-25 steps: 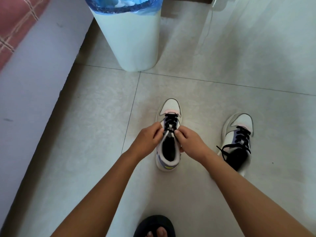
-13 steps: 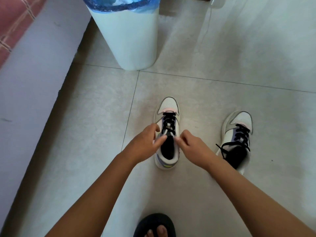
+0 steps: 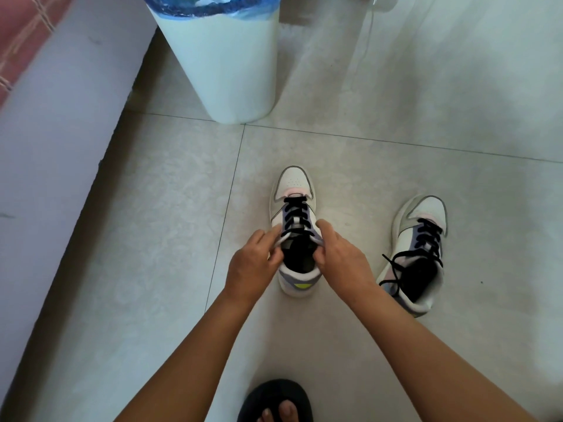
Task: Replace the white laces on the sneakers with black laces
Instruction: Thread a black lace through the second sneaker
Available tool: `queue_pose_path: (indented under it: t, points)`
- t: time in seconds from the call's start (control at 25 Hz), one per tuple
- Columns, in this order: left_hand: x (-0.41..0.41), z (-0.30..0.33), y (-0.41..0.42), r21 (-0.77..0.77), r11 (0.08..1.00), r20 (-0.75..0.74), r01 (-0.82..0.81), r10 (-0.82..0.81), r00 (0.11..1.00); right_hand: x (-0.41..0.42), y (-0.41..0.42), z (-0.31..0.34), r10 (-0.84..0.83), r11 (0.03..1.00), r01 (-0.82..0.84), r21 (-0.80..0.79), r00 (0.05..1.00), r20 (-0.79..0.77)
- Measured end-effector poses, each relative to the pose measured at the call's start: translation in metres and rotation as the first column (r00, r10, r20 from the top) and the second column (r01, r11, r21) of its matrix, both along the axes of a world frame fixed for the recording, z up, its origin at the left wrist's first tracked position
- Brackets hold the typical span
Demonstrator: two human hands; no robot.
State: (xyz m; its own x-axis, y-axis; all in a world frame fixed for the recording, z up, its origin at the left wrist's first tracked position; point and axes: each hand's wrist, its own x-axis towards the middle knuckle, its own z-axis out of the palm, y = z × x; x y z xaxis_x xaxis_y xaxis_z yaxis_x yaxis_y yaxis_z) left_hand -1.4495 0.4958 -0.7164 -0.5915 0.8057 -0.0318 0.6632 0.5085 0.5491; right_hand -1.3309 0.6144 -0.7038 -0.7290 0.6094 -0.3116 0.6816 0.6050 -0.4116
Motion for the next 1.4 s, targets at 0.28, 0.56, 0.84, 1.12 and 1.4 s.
queue_pose_path:
  t: [0.28, 0.56, 0.84, 1.12, 1.4]
  points:
    - [-0.007, -0.005, 0.000, -0.024, 0.989, -0.268, 0.149, -0.150, 0.952, 0.009, 0.002, -0.005, 0.144, 0.980, -0.127, 0.156, 0.984, -0.104]
    - [0.038, 0.045, 0.058, -0.055, 0.954, -0.362, 0.293, -0.293, 0.885, 0.075, 0.018, 0.033, -0.247, 0.898, 0.301, 0.320, 0.948, -0.199]
    - [0.115, 0.027, 0.119, -0.384, 0.770, 0.345, 0.510, -0.393, 0.852, 0.127, 0.030, 0.012, -0.548, 0.828, 0.534, -0.171, 0.835, -0.049]
    - [0.070, 0.048, 0.138, -0.464, 0.792, 0.333, 0.398, -0.261, 0.906, 0.108, 0.054, 0.023, -0.622, 0.773, 0.578, -0.262, 0.772, -0.132]
    - [0.077, 0.027, 0.174, -0.479, 0.811, 0.321, 0.335, -0.193, 0.927, 0.056, 0.099, 0.014, -0.366, 0.886, 0.433, -0.165, 0.873, 0.323]
